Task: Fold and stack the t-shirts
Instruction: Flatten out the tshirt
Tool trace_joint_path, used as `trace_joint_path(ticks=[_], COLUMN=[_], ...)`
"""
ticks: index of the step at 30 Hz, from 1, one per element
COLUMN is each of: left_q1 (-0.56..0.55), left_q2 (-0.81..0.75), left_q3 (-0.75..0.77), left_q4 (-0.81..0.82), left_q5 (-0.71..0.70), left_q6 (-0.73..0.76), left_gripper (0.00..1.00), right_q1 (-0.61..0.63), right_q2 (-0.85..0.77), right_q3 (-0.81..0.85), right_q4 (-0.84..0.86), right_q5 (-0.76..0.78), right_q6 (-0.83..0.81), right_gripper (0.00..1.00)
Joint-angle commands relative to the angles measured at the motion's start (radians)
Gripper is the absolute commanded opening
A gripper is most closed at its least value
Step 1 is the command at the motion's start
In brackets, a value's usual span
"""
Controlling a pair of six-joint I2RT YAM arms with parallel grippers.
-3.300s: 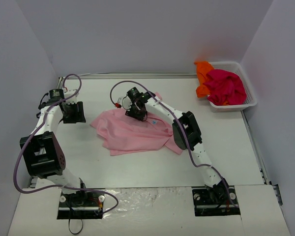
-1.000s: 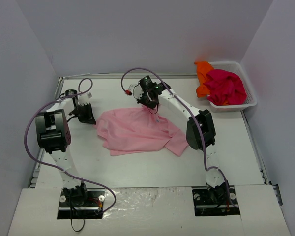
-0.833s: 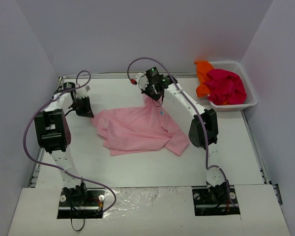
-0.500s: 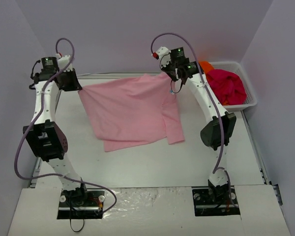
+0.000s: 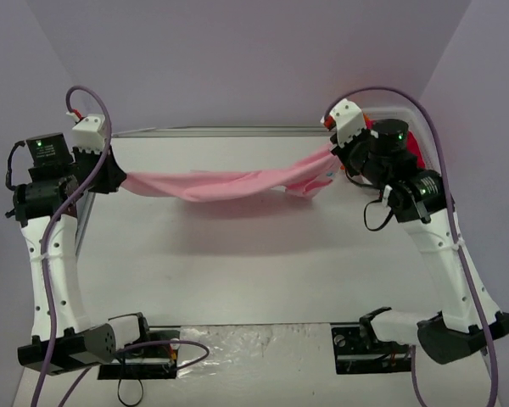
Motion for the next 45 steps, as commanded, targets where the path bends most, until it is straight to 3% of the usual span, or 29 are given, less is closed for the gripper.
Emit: trace_joint_path(ticks=[1, 8, 17, 20, 24, 29, 32, 35, 38, 40, 45], left_q1=[-0.001, -0.001, -0.001, -0.001, -0.002, -0.010, -0.013, -0.015, -0.015, -0.015, -0.013], left_q2=[-0.073, -0.152, -0.051, 0.049, 0.204, 0.386, 0.451, 0.454, 0.381, 0.278, -0.043], left_q3=[-0.081, -0.138, -0.147, -0.112, -0.021, 0.212, 0.390, 0.514, 0.521, 0.473, 0.133], left_q4=[-0.077, -0.062, 0.042, 0.068, 0.090, 0.076, 0.027, -0.025, -0.051, -0.061, -0.114], left_q5=[0.010, -0.019, -0.049, -0.074, -0.077, -0.072, -0.068, -0.054, -0.043, -0.025, 0.052], left_q6=[0.073, 0.061, -0.005, -0.018, -0.032, -0.058, -0.064, -0.062, -0.052, -0.032, 0.149], left_gripper=[0.02, 0.02, 0.02, 0.02, 0.02, 0.02, 0.02, 0.02, 0.02, 0.02, 0.02], right_q1=[-0.005, -0.037, -0.060, -0.086, -0.120, -0.132, -0.132, -0.130, -0.130, -0.130, -0.130], right_q2=[-0.122, -0.248, -0.027, 0.111, 0.343, 0.526, 0.554, 0.504, 0.397, 0.325, -0.010], right_q3=[-0.179, -0.304, -0.255, -0.183, 0.031, 0.274, 0.403, 0.452, 0.425, 0.379, 0.024], right_q4=[-0.007, -0.004, 0.112, 0.145, 0.151, 0.146, 0.139, 0.134, 0.135, 0.134, 0.099], right_q5=[-0.050, -0.029, 0.007, -0.022, -0.061, -0.059, -0.056, -0.061, -0.072, -0.097, -0.185], right_q6=[0.017, 0.031, 0.035, 0.037, 0.043, 0.031, 0.024, 0.024, 0.034, 0.047, 0.057], right_gripper=[0.00, 0.00, 0.00, 0.00, 0.00, 0.00, 0.00, 0.00, 0.00, 0.00, 0.00])
